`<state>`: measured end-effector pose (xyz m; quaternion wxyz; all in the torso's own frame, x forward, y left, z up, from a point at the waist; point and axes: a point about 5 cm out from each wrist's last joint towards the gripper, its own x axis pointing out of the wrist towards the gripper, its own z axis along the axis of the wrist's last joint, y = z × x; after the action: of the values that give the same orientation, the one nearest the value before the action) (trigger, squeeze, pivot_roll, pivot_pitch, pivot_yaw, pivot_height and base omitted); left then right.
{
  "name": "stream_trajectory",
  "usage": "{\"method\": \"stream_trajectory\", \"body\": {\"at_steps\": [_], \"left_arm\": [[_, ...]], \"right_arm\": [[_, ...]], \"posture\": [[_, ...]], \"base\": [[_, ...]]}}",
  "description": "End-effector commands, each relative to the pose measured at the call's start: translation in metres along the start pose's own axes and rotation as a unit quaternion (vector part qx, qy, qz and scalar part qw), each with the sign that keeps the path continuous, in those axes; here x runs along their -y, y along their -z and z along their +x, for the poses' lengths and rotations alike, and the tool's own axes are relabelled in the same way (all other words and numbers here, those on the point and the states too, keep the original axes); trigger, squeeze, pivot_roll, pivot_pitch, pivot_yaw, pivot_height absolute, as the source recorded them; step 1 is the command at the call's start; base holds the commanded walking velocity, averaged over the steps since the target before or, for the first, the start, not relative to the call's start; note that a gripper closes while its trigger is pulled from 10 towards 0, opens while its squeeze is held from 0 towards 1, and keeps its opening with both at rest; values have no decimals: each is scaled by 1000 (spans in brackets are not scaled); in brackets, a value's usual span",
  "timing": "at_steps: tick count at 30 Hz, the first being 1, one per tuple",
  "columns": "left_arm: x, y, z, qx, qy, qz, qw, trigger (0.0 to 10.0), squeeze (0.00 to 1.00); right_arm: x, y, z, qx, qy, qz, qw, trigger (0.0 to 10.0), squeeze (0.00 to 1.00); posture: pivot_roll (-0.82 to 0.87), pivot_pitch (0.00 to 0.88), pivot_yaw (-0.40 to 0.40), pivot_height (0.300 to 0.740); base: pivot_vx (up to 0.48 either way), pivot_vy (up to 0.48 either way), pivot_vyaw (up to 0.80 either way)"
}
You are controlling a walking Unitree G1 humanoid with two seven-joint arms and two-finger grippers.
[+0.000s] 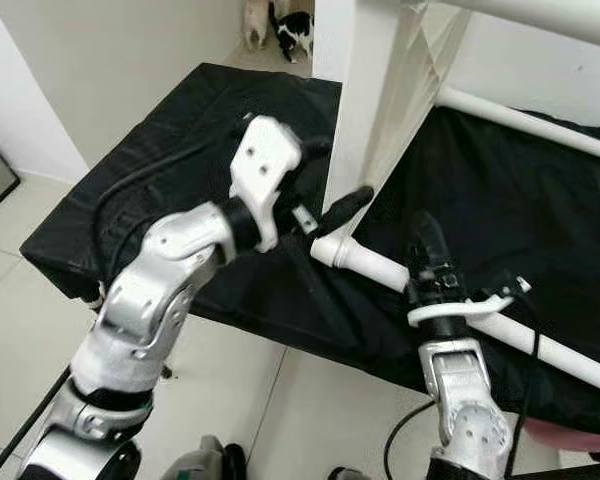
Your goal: Building children table
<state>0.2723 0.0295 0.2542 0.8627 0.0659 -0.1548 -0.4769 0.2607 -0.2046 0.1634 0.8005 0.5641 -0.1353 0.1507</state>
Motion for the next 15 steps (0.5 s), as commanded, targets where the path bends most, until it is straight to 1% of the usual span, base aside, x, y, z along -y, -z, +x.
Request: {"method": "stream_trajectory", "body": {"at_steps": [1,2,5,6,8,11,12,15], "left_arm": [[2,4,-8,-10,17,-5,1000,10000,0],[2,5,-10,-10,16,-3,1000,10000,0],[-5,18,-22,-38,-23,-9,999,10000,0],[-5,18,-22,-38,-23,-9,999,10000,0],[-8,22,-29,-45,-36,-17,998,10000,0],[-18,30,-39,-64,-72,-18,995,10000,0],[-18,30,-39,-64,-72,-18,995,10000,0],[-21,31,-45,-70,-80,-13,994,10000,0]], "right_arm": [[3,2,4,-7,1,-10,1000,10000,0],[3,2,5,-8,1,-11,1000,10000,0],[5,3,14,-20,1,-34,999,10000,0],[5,3,14,-20,1,-34,999,10000,0],[5,2,18,-21,2,-44,999,10000,0],[8,-4,26,-12,15,-69,997,10000,0],[8,-4,26,-12,15,-69,997,10000,0],[10,-6,30,-7,15,-77,997,10000,0]], "posture": [[5,32,-44,740],[5,32,-44,740],[26,27,-65,740],[26,27,-65,740],[26,27,-65,740],[36,23,-76,740],[36,23,-76,740],[37,19,-76,740]], "base": [[0,0,0],[0,0,0],[0,0,0],[0,0,0],[0,0,0],[0,0,0],[0,0,0],[0,0,0]]}}
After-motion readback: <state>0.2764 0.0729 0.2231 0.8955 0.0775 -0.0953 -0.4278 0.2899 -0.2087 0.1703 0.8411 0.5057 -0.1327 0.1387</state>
